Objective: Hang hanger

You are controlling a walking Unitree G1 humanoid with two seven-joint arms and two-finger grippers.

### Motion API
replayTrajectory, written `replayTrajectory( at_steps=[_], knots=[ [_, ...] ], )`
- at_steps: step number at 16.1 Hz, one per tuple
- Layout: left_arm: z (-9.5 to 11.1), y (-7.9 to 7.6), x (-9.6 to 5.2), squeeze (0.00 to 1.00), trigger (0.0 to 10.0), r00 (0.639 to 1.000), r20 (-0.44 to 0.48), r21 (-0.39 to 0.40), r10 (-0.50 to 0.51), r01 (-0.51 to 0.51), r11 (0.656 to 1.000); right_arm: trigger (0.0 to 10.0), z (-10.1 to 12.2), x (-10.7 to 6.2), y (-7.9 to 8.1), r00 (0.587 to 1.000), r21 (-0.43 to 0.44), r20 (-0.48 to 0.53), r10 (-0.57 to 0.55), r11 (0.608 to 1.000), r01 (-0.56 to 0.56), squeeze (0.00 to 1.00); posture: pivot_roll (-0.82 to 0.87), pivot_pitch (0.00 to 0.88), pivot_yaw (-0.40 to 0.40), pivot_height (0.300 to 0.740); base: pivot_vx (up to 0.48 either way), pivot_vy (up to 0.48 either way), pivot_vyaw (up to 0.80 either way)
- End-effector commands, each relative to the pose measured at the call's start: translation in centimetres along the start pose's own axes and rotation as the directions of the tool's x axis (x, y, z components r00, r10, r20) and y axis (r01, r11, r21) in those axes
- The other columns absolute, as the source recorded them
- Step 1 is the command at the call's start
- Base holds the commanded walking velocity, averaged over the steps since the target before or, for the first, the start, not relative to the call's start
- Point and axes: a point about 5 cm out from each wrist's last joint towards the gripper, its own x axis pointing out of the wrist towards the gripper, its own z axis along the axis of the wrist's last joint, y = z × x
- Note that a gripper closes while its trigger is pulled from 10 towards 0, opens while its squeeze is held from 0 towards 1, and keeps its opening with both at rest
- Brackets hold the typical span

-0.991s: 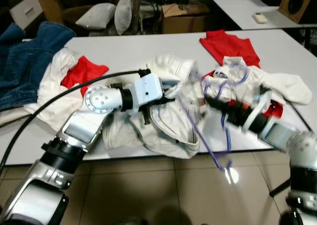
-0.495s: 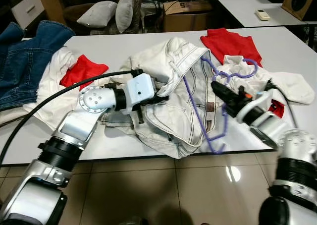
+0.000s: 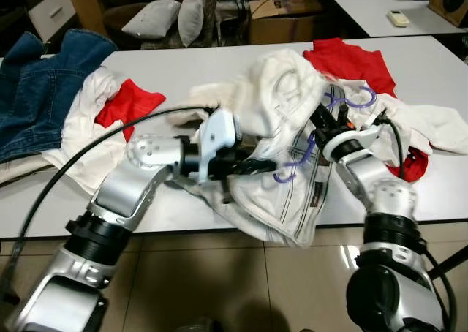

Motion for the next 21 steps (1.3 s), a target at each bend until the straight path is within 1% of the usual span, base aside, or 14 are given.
replayTrajectory(
  at_steps=[1, 2, 4, 5, 6, 7, 8, 9, 11, 12, 15, 16, 18, 21],
  knots=[
    [1.5, -0.5, 0.3, 0.00, 0.0, 0.996, 0.056, 0.019, -0.070, 0.069, 0.997, 10.0, 0.4, 0.6, 1.1, 0.999, -0.022, 0.034, 0.025, 0.999, -0.025, 0.00, 0.04, 0.000, 0.096, 0.740, 0.000, 0.000, 0.00],
    [2.9, 1.0, 0.7, 0.00, 0.0, 0.989, 0.133, 0.001, 0.057, -0.058, 0.998, 10.0, -0.8, 1.1, 1.1, 1.000, -0.077, -0.003, 0.010, 0.997, -0.011, 0.00, 0.05, 0.000, 0.093, 0.740, 0.000, 0.000, 0.00],
    [3.8, 2.7, 0.9, 0.00, 0.2, 0.962, 0.170, -0.012, 0.214, -0.215, 0.976, 10.0, -1.8, 1.2, 1.0, 0.999, -0.144, -0.043, -0.009, 0.990, 0.003, 0.00, 0.06, 0.000, 0.092, 0.740, 0.000, 0.000, 0.00],
    [4.2, 4.0, 0.9, 0.00, 0.0, 0.934, 0.180, -0.024, 0.310, -0.311, 0.950, 10.0, -2.5, 1.1, 0.8, 0.997, -0.205, -0.076, -0.027, 0.979, 0.011, 0.00, 0.06, 0.000, 0.093, 0.740, 0.000, 0.000, 0.00],
    [4.4, 5.6, 0.9, 0.00, 0.1, 0.889, 0.160, -0.004, 0.428, -0.433, 0.901, 10.0, -3.9, 0.8, 0.7, 0.989, -0.324, -0.135, -0.065, 0.946, 0.018, 0.00, 0.06, 0.000, 0.097, 0.740, 0.000, 0.000, 0.00],
    [4.3, 5.8, 1.1, 0.00, 0.4, 0.887, 0.138, 0.023, 0.441, -0.448, 0.894, 10.0, -4.4, 0.7, 0.8, 0.986, -0.376, -0.149, -0.080, 0.926, 0.019, 0.00, 0.06, 0.000, 0.100, 0.740, 0.000, 0.000, 0.00],
    [4.0, 5.8, 1.3, 0.00, 0.0, 0.888, 0.109, 0.047, 0.446, -0.453, 0.890, 10.0, -4.7, 0.5, 0.9, 0.984, -0.430, -0.155, -0.091, 0.903, 0.016, 0.00, 0.06, 0.000, 0.100, 0.740, 0.000, 0.000, 0.00],
    [3.3, 5.7, 1.8, 0.00, 0.0, 0.888, 0.060, 0.069, 0.456, -0.460, 0.885, 10.0, -4.8, 0.2, 1.4, 0.984, -0.545, -0.137, -0.118, 0.838, 0.024, 0.00, 0.04, 0.000, 0.116, 0.740, 0.000, 0.000, 0.00],
    [2.7, 5.3, 2.3, 0.00, 0.0, 0.892, 0.019, 0.106, 0.451, -0.451, 0.886, 10.0, -3.6, -0.7, 2.0, 0.989, -0.563, -0.070, -0.127, 0.824, 0.066, 0.00, 0.03, 0.000, 0.123, 0.740, 0.000, 0.000, 0.00],
    [2.5, 5.1, 2.4, 0.00, 0.0, 0.898, 0.007, 0.119, 0.441, -0.438, 0.891, 10.0, -3.0, -1.1, 2.1, 0.993, -0.505, -0.048, -0.110, 0.860, 0.071, 0.00, 0.03, 0.000, 0.126, 0.740, 0.000, 0.000, 0.00],
    [2.3, 5.1, 2.7, 0.00, 0.0, 0.878, 0.023, 0.096, 0.478, -0.478, 0.873, 10.0, -1.9, -2.4, 1.8, 0.987, -0.490, -0.034, -0.160, 0.863, 0.123, 0.00, 0.02, 0.000, 0.123, 0.740, 0.000, 0.000, 0.00],
    [2.5, 5.4, 2.8, 0.00, 0.0, 0.857, 0.037, 0.074, 0.513, -0.515, 0.854, 10.0, -2.5, -3.0, 2.0, 0.989, -0.428, -0.069, -0.134, 0.899, 0.092, 0.00, 0.01, 0.000, 0.121, 0.740, 0.000, 0.000, 0.00],
    [3.5, 5.1, 3.7, 0.00, 0.0, 0.865, 0.091, -0.051, 0.493, -0.490, 0.870, 10.0, -4.1, -3.7, 0.1, 0.967, -0.456, -0.142, -0.211, 0.881, 0.125, 0.00, 0.00, 0.000, 0.123, 0.740, 0.000, 0.000, 0.00],
    [4.9, 4.9, 4.1, 0.00, 0.0, 0.869, 0.140, -0.115, 0.475, -0.463, 0.879, 10.0, -5.1, -3.2, 1.0, 0.970, -0.413, -0.160, -0.185, 0.905, 0.104, 0.00, 0.00, 0.000, 0.119, 0.740, 0.000, 0.000, 0.00]
  ],
)
